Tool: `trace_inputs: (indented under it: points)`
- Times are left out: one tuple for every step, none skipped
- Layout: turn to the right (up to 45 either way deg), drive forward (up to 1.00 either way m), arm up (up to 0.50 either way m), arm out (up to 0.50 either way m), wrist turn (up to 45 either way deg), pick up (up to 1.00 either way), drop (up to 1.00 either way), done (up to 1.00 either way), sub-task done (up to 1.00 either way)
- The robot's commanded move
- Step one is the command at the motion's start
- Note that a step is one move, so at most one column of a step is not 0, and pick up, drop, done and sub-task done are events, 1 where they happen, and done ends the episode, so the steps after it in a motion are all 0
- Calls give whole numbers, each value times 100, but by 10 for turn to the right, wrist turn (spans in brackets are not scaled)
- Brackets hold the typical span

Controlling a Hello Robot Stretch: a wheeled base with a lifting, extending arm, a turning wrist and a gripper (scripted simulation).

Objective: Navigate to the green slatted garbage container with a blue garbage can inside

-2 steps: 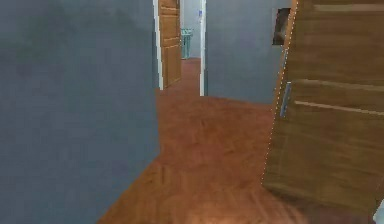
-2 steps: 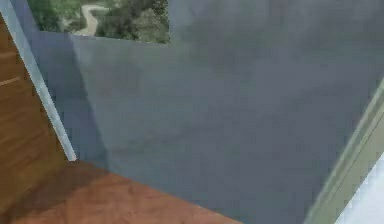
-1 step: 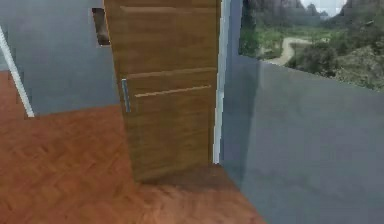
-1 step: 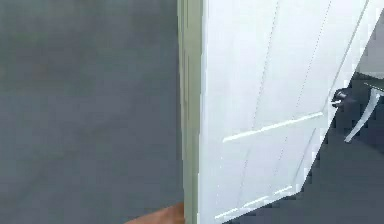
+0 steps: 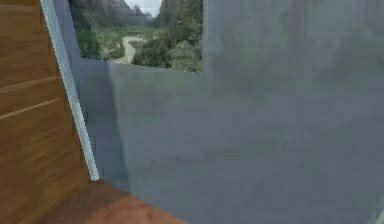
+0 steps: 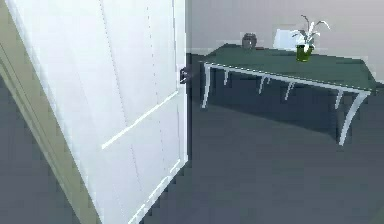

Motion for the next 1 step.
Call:
trace_inputs:
  points:
    - [0,10,0,0,0,0,0,0,0]
